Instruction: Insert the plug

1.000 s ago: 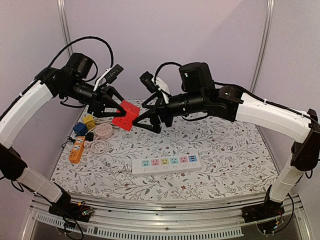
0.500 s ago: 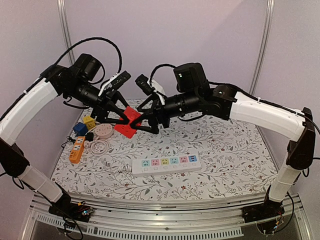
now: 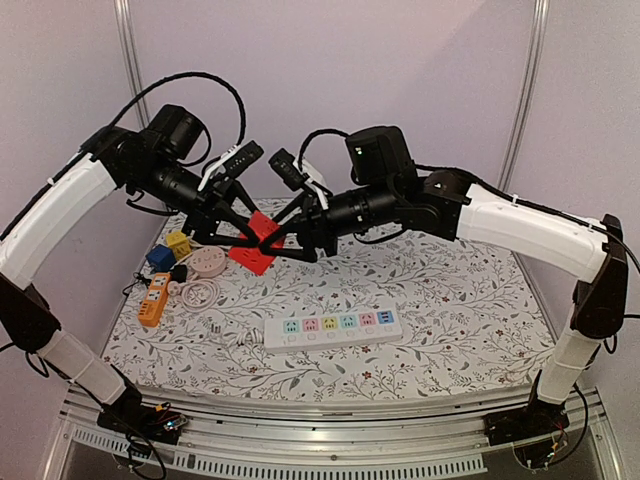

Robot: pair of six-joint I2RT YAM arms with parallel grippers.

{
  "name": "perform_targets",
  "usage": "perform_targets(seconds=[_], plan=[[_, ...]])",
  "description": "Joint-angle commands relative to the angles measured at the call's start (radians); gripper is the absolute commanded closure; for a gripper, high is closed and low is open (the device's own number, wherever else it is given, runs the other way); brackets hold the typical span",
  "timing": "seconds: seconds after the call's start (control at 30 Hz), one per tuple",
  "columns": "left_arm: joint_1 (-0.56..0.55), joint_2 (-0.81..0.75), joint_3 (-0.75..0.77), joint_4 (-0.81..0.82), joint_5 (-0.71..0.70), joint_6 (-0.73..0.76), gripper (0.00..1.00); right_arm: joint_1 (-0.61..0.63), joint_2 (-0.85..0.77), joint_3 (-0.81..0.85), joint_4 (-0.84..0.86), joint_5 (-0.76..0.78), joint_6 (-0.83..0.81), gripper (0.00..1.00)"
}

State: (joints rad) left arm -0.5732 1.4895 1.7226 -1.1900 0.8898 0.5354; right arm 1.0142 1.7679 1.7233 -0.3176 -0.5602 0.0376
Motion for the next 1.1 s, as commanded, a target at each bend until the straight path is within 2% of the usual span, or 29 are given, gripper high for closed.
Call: perform_targets(seconds=[0.0, 0.17, 0.27, 0.3, 0.5, 0.63, 0.7, 0.87, 0.97, 1.07], plan=[[-0.024, 0.010, 0.017, -0.006, 0.018, 0.009, 1.00, -0.003, -0.003, -0.014, 0.070, -0.003, 0.026, 0.53], [-0.025, 0.009, 0.019, -0.006, 0.002, 0.013, 1.00, -0.003, -0.012, -0.017, 0.077, -0.012, 0.030, 0.74], [-0.024, 0.008, 0.017, -0.006, -0.004, 0.018, 1.00, -0.003, -0.017, -0.024, 0.077, -0.007, 0.026, 0.96], [-0.024, 0.008, 0.017, -0.006, -0.004, 0.019, 1.00, -0.003, -0.019, -0.028, 0.078, -0.004, 0.023, 1.00], [-0.024, 0.003, 0.029, -0.011, -0.008, 0.024, 1.00, -0.004, -0.037, -0.063, 0.075, -0.003, 0.016, 1.00], [-0.024, 0.001, 0.032, -0.016, -0.005, 0.030, 1.00, -0.004, -0.045, -0.085, 0.081, -0.004, -0.003, 0.56], [-0.024, 0.000, 0.035, -0.017, 0.006, 0.031, 1.00, -0.004, -0.042, -0.094, 0.100, -0.018, -0.010, 0.44], [-0.024, 0.004, 0.045, -0.020, 0.013, 0.031, 1.00, -0.004, -0.032, -0.096, 0.145, -0.021, 0.000, 0.33], [-0.024, 0.001, 0.043, -0.022, 0.014, 0.035, 1.00, -0.003, -0.032, -0.104, 0.145, -0.014, -0.004, 0.19], [-0.024, 0.000, 0.042, -0.022, 0.013, 0.037, 1.00, -0.005, -0.033, -0.113, 0.144, -0.007, -0.007, 0.17]])
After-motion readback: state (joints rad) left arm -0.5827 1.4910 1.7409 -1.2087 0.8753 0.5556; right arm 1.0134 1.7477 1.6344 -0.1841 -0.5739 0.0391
